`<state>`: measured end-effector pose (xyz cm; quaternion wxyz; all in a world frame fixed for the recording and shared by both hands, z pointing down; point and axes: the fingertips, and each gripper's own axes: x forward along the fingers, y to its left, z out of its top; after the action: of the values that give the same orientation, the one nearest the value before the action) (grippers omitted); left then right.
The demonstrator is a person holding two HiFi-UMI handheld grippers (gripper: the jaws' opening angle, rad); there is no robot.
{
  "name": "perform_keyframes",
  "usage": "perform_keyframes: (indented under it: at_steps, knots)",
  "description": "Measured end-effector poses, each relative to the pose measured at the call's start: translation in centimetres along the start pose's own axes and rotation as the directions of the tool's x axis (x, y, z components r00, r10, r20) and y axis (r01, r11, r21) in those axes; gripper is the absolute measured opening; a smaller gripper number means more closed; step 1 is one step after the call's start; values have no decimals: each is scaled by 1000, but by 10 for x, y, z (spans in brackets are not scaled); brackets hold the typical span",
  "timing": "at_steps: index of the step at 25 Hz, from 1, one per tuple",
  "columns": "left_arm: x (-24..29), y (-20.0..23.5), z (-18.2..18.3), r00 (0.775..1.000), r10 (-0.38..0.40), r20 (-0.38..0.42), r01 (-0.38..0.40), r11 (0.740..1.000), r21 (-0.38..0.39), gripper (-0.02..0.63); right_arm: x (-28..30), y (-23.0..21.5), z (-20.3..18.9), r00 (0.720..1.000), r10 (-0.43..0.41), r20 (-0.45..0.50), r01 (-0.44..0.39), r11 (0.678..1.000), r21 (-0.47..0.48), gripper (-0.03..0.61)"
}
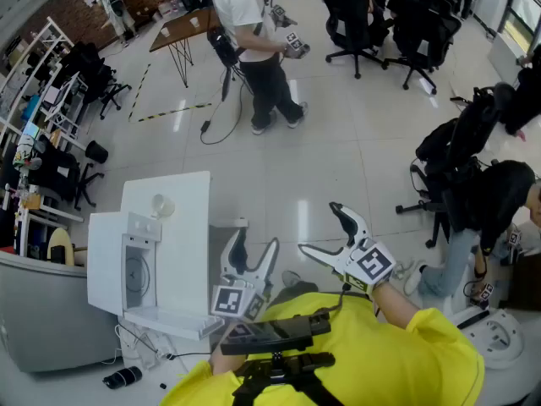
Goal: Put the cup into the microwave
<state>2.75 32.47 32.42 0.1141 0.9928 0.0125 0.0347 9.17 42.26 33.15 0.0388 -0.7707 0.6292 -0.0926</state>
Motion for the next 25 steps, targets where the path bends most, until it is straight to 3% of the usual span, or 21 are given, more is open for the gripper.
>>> perform_keyframes:
  at_steps: [5,9,12,14,16,17,20,22,25]
  knots:
    - [3,87,9,996,87,-1,-87,996,-10,331,100,7,22,999,53,8,-53,998,-29,500]
    - [7,133,13,983,184,2,-184,982,-44,332,156,13,15,982,180,-54,-181,983,-12,479]
    - [15,179,16,963,268,-2,-268,961,-63,336,206,0,10,966,242,-92,-241,970,21,464]
    - [20,217,17,938,346,4,-344,936,-76,336,246,-9,8,951,292,-106,-289,956,44,464]
    - [21,257,17,895,445,4,-443,892,-88,336,289,-12,8,918,378,-124,-374,926,50,464]
    - [19,275,17,863,505,0,-503,859,-97,359,311,-10,9,890,435,-138,-432,900,51,463]
    - [4,323,13,724,690,-10,-683,715,-147,371,374,1,13,772,610,-180,-612,789,50,463]
    - [-4,351,10,642,766,-7,-754,630,-184,371,415,5,13,700,686,-201,-694,719,38,463]
    - [-13,390,3,547,837,-10,-821,534,-202,391,473,9,6,637,736,-231,-751,660,32,460]
